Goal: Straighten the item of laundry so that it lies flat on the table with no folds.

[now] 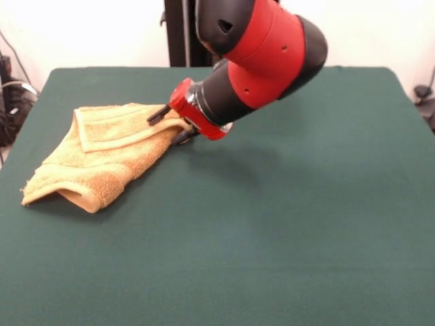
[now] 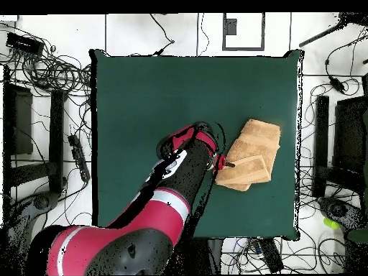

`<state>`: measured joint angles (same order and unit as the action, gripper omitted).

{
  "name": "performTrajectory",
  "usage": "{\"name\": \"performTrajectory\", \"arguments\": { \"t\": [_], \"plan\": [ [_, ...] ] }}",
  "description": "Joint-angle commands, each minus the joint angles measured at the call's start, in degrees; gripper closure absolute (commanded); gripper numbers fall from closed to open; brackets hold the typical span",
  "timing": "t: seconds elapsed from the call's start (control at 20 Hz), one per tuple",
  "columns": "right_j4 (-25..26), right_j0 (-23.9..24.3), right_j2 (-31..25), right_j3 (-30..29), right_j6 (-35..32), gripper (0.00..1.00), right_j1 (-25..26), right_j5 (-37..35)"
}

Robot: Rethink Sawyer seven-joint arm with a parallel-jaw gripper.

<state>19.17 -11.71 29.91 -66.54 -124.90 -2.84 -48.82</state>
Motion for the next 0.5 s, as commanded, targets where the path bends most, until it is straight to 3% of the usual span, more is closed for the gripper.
{"name": "performTrajectory", "arguments": {
  "t": [0.05, 0.5],
  "plan": [
    [-2.62, 5.39, -8.99, -11.34, -5.71, 0.0, -8.66, 15.68],
    [-6.81, 8.0, -11.86, -13.54, -9.28, 0.0, -4.17, 13.94]
  ]
}}
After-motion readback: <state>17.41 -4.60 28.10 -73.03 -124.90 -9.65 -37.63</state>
